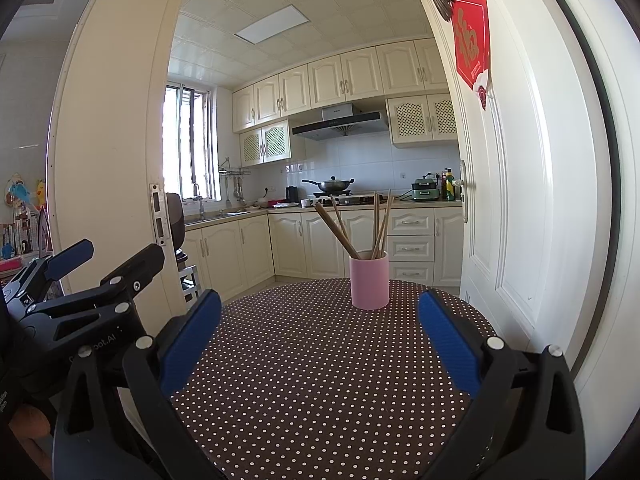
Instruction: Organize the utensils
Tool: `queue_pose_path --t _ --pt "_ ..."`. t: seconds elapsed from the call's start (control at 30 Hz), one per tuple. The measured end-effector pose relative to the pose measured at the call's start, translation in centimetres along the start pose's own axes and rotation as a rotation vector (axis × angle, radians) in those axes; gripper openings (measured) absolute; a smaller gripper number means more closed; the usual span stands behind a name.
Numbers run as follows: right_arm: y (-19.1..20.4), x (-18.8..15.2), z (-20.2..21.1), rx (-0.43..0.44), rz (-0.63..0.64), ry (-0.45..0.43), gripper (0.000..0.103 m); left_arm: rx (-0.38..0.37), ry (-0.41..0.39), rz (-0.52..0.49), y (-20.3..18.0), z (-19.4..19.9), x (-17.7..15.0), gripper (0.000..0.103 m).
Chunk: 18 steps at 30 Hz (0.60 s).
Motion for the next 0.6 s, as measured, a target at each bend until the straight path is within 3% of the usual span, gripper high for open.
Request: queue_pose_path --t 0.6 --pt "0.56 -0.64 -0.65 -0.003 -0.021 0.028 0.095 0.019 0.018 -0.019 -0.45 -0.36 -0.46 0.096"
Point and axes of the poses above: each gripper's, at about its wrist camera, not at the fingertips, and z roughly against the way its jaws point, y to its left, x to its top, the point moved 8 cm from there along -z, roughly the way its jaws point, and after that the axes turned 3 degrees about z, right-handed, at the moved point
